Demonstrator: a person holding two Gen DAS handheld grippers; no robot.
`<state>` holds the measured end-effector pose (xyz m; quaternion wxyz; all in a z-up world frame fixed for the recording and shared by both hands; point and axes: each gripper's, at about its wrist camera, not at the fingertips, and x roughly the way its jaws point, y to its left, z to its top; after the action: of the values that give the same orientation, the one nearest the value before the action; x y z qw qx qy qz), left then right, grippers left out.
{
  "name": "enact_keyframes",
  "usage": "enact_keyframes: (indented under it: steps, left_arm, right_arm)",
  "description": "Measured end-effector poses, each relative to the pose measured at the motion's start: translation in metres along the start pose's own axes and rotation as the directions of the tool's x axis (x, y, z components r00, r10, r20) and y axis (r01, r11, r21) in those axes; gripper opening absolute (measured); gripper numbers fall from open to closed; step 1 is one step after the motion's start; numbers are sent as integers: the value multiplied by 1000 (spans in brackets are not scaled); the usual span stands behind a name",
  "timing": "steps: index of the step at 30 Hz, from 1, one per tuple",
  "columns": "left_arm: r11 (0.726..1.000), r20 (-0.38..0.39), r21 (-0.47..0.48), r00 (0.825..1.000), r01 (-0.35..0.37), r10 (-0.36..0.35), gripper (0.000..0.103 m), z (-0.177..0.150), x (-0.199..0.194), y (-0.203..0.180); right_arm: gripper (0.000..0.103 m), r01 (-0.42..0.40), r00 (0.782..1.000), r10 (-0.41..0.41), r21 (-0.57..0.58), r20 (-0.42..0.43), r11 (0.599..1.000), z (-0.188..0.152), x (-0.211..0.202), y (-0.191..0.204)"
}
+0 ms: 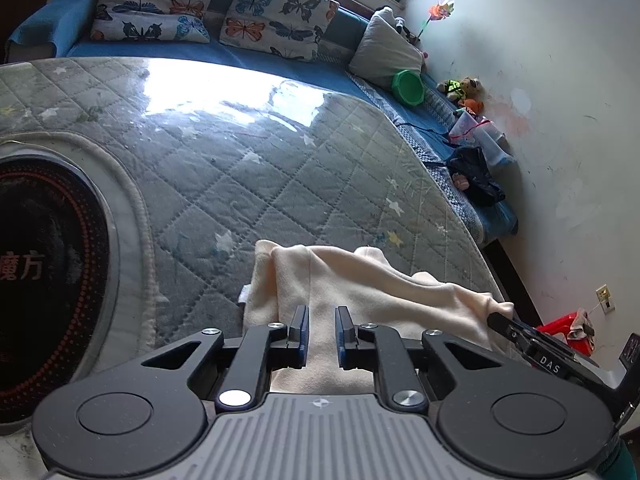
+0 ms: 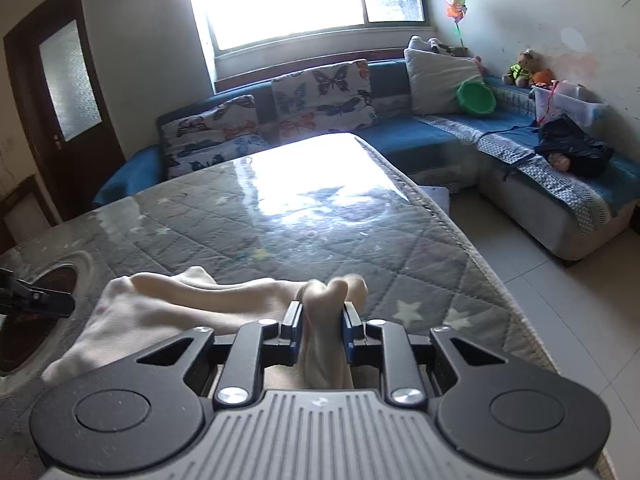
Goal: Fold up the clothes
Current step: 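Lower the bundle onto the table with both grippers and open them, then press and smooth the folded sweatshirt flat with both open grippers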
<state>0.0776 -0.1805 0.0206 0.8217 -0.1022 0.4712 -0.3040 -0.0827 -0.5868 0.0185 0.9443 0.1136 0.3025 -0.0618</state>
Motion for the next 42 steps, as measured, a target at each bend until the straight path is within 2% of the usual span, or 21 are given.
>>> enact_keyframes:
  steps: [6,10,16,20,28,35,39,42]
  left_arm:
    - [999,-20,30,999,32,-31,16,-6,6,-11]
    - [995,-31,75,997,67,-65,16,-13,8,-23]
    - [980,-50,160,993,116,-109,16,-24,14,-42]
    - [972,-76,194,990,131,-119,16,-32,23,-48]
    - [966,-112,208,985,156,-134,16,-37,35,-46]
    - [965,-124,194,980,176,-153,16,-40,39,-38]
    - [965,-126,188,978,185,-164,17,-39,38,-36]
    - [965,-123,180,977,192,-171,17,-39,36,-34]
  right_arm:
    - [41,20,1000,-20,-27,4,999,1,5,4]
    - [42,11,1000,-11,-66,0,998,5,14,16]
    - [49,7,1000,-4,-150,22,989,17,26,38]
    - [49,2,999,-9,-200,-32,980,18,44,50]
    - [50,0,996,-20,-239,-83,971,17,77,63]
    - [56,4,995,-27,-228,-97,974,15,88,60]
    - [57,-11,997,-6,-214,-80,977,23,82,61]
    - [58,-61,995,43,-208,-88,976,31,81,68]
